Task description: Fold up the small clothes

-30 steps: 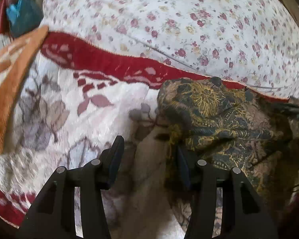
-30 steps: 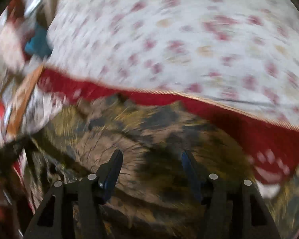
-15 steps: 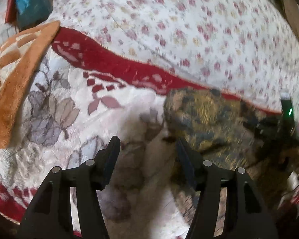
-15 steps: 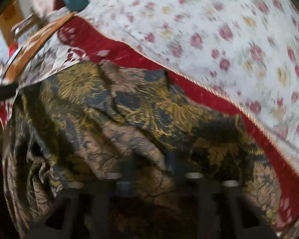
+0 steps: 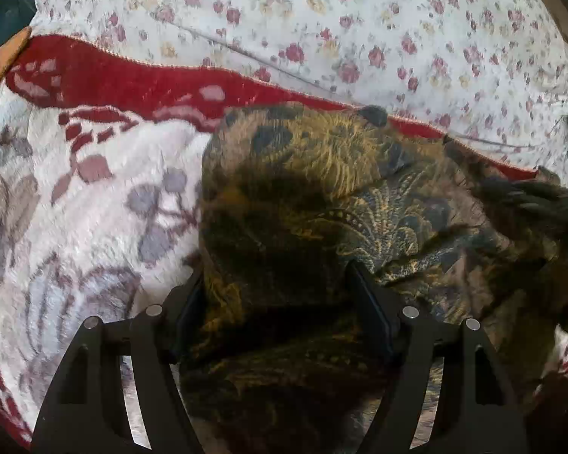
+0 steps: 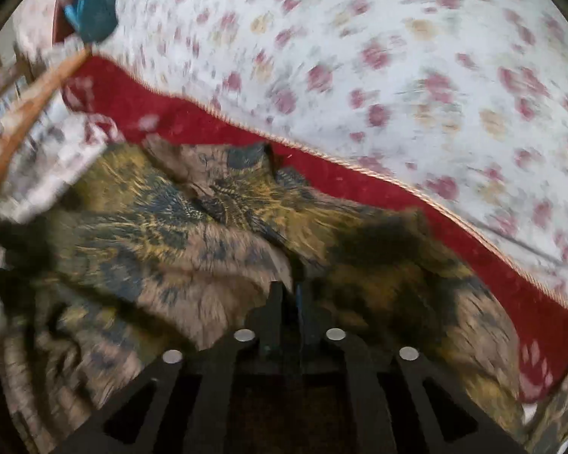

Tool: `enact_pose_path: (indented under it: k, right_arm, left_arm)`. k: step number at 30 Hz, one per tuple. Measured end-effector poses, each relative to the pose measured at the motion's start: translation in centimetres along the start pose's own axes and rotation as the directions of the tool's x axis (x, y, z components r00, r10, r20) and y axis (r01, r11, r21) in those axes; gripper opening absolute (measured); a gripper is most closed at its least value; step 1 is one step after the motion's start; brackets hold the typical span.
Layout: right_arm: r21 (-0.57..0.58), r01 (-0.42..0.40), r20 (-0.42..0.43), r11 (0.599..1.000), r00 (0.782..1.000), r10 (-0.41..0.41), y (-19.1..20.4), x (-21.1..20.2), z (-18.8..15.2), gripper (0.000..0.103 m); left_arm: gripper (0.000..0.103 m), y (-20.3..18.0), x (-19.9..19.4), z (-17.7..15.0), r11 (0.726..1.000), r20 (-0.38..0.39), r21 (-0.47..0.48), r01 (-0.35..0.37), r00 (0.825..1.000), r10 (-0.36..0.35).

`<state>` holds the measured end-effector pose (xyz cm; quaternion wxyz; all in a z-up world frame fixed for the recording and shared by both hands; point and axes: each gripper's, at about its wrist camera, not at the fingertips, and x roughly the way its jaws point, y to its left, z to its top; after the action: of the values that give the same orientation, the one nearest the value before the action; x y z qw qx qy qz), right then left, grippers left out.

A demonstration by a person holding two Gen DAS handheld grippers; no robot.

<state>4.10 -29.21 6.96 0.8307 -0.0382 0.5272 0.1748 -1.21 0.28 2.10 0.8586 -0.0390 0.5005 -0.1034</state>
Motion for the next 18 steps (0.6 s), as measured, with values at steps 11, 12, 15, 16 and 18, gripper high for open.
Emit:
enact_pose_path:
  k: [11,12,15,16,18]
  right_arm:
    - [0.359,0.074,-0.072,0.93,0.996,-0.052,-12.0,-4.5,-7.3,0.019]
    - [0.335,0.086,-0.076,0.938,0.995,-0.064,-11.6,-4.4,-7.2,0.006]
    - [0.287,0.173,-0.017,0.942,0.984,-0.176,-10.8,-5.5,-6.5,0.006]
    - [0.268,0.225,0.002,0.937,0.972,-0.234,-10.8,-5.6,-6.1,0.006]
    - [0.238,0.296,0.008,0.925,0.952,-0.307,-10.7,-4.9,-5.6,0.006]
  left_arm:
    - [0.073,-0.3,-0.1,-0.6,0.999,0.035,-0.027,-0.023,0.999,0.024]
    - [0.073,-0.2,-0.3,-0.7,0.999,0.034,-0.033,-0.023,0.999,0.024]
    - [0.073,-0.1,-1.0,-0.7,0.998,0.039,-0.057,-0.012,0.999,0.015]
    - [0.073,-0.1,-1.3,-0.8,0.998,0.043,-0.063,-0.008,0.999,0.011]
    - [0.073,-0.5,-1.5,-1.0,0.998,0.041,-0.066,-0.009,0.999,0.012]
